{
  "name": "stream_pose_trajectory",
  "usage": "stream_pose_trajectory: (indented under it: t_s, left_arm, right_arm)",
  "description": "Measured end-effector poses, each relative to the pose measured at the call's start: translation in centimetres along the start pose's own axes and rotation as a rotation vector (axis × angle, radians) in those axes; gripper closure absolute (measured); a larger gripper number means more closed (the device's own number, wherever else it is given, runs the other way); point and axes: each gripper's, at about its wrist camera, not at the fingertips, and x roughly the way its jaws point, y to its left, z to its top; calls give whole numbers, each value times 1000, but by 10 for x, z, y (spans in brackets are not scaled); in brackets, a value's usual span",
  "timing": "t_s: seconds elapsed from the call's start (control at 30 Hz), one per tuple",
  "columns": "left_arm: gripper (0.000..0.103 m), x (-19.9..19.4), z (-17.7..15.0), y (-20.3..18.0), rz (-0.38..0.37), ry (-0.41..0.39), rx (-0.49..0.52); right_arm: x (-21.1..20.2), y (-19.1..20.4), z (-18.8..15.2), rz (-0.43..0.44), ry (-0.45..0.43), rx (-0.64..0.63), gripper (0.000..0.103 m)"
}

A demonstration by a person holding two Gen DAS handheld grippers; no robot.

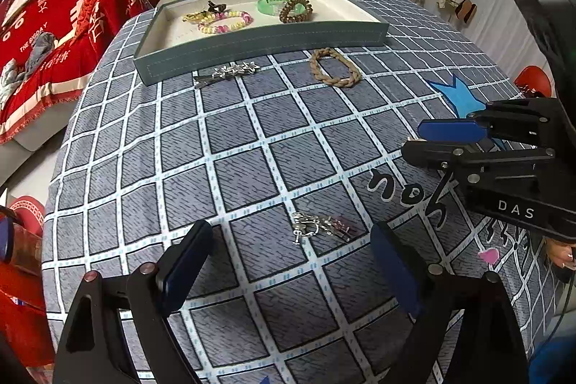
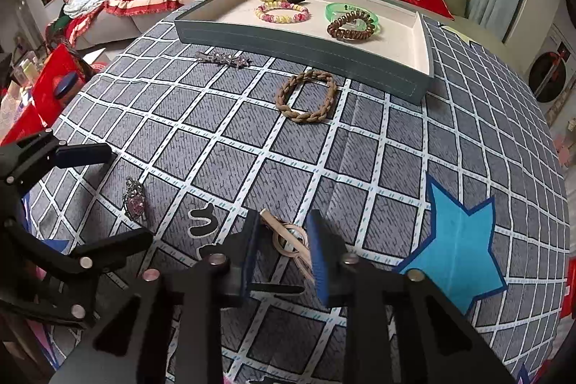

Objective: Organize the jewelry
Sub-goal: 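Grasp the silver charm with the left tool while the right tool grasps the beige hairpin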

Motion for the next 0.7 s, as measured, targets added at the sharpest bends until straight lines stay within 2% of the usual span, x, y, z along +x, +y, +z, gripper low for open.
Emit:
stream_pose_trajectory:
  t_s: [0.17, 0.2, 0.23, 0.3, 0.37, 0.63, 0.67, 0.7]
  left_arm:
    - [18, -2, 0, -6, 15, -8, 25]
    - [24, -2, 0, -6, 14, -10, 26]
    - [28, -4, 0, -7, 12, -14, 28]
    - [46, -5, 0, -7, 4, -17, 35]
    - [58, -6, 0, -7, -3, -23, 42]
    - [58, -11, -2, 2, -69, -29, 9]
    - [61, -12, -2, 3, -72, -33, 6]
    - [69, -14, -2, 4, -77, -41, 4]
  right_arm:
    - [-1, 1, -1, -24, 1, 27, 75]
    - [-1, 1, -1, -28, 2, 38, 77]
    - [-2, 0, -1, -31, 2, 51, 86]
    - [-4, -3, -1, -28, 0, 84, 91]
    - [-5, -6, -1, -31, 3, 113, 91]
    - [-11, -13, -10, -8, -12, 184, 91]
    - [-12, -14, -10, -4, -14, 193, 91]
    - [-14, -15, -11, 0, -17, 202, 91]
